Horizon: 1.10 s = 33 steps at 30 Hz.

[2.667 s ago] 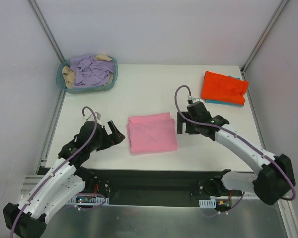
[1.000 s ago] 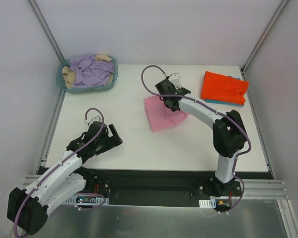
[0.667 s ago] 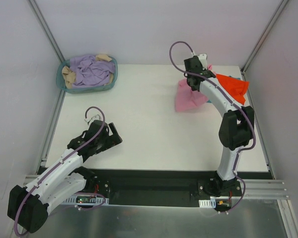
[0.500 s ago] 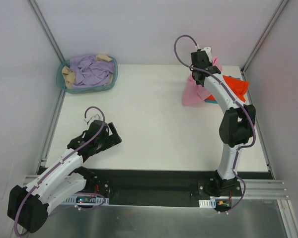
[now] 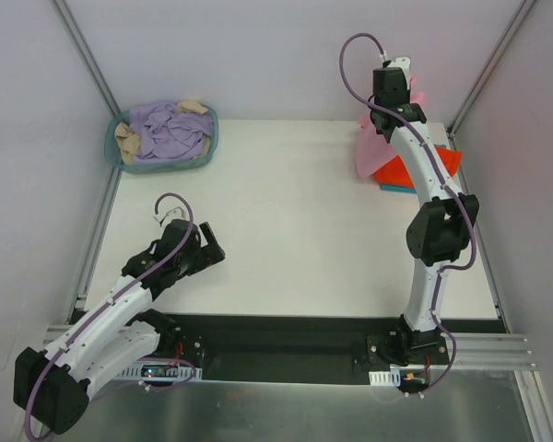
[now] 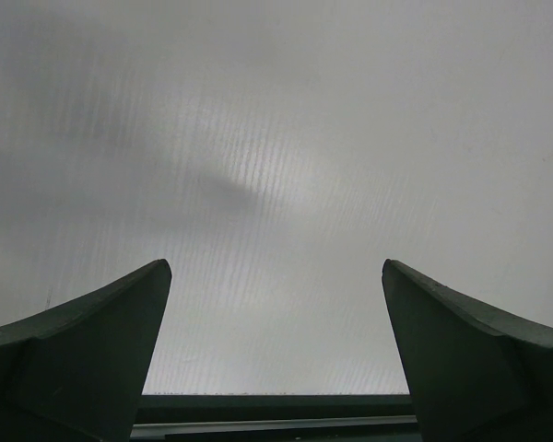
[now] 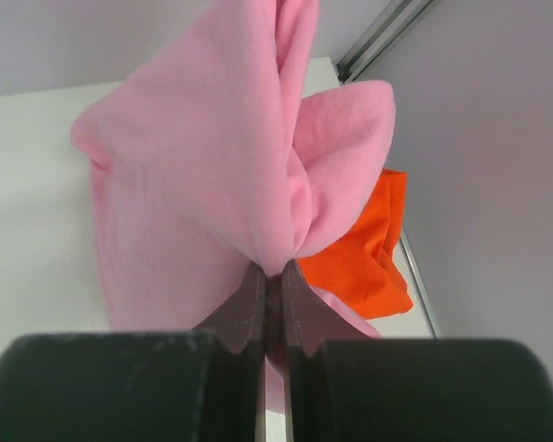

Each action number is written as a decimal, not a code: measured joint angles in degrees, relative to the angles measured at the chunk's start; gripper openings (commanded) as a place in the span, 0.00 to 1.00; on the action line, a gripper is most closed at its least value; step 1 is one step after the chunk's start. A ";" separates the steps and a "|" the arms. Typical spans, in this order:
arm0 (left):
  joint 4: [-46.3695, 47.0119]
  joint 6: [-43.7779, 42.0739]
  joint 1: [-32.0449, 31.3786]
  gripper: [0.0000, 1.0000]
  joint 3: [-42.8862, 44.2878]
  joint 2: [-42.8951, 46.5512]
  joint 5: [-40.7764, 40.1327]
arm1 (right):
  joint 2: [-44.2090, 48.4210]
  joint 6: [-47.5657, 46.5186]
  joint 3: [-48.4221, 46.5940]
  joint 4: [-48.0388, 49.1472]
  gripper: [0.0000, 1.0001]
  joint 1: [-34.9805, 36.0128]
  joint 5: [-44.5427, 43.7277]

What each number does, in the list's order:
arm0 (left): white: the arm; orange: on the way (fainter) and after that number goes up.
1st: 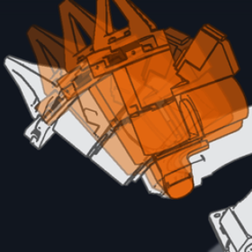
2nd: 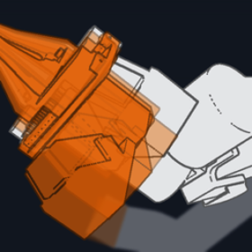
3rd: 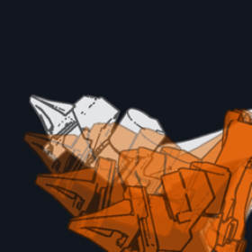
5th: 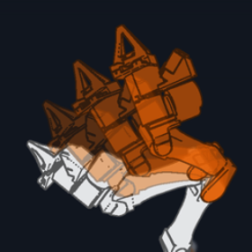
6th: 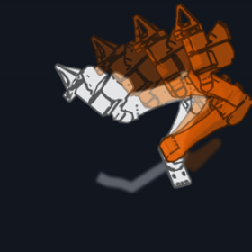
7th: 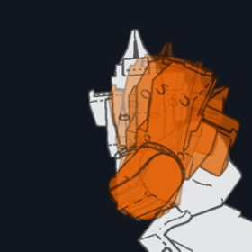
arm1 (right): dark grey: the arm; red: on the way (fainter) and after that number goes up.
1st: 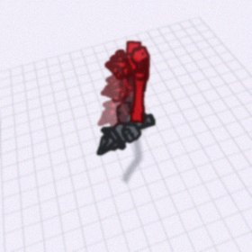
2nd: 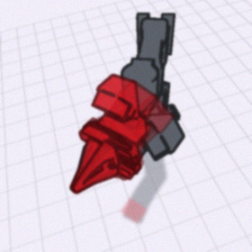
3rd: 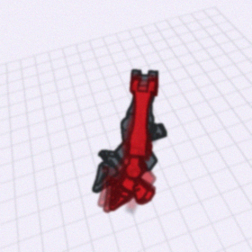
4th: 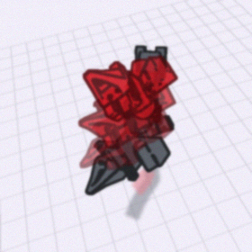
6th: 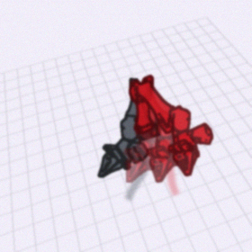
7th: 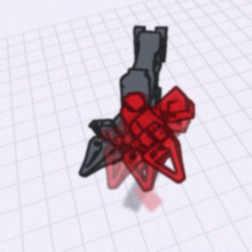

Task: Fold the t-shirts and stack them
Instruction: Put the neatly folded tshirt into the corner of the board with the right arm

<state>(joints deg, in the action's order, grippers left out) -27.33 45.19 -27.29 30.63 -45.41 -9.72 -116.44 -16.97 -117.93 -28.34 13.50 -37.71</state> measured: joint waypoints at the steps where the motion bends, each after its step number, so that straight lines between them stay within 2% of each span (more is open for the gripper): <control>1: 0.00 -0.07 0.00 1.00 0.24 0.04 -0.02 | 0.00 0.13 -1.18 -0.26 0.01 -0.20 -0.24; 8: 0.00 -0.68 0.00 0.99 0.85 0.04 -0.13 | 0.22 1.33 -4.42 -0.59 0.01 -1.64 -2.12; 16: 0.00 -1.09 0.00 0.99 1.22 -0.35 -0.39 | 1.05 1.33 3.78 -1.20 0.01 -4.92 -1.92; 21: 0.00 -1.11 0.00 0.99 1.66 -1.07 -0.35 | 0.72 1.99 5.18 -2.47 0.01 -8.87 -1.86; 28: 0.00 -1.11 0.00 0.99 2.08 -2.12 -0.33 | 0.72 3.06 5.60 -2.93 0.01 -15.41 2.25; 33: -0.09 -1.36 0.00 0.99 3.13 -2.21 -0.24 | 0.48 3.10 9.49 -2.93 0.01 -18.93 6.99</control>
<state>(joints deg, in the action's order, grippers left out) -27.42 43.83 -27.29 33.76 -47.62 -9.96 -115.96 -13.87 -108.44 -31.27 -5.43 -30.72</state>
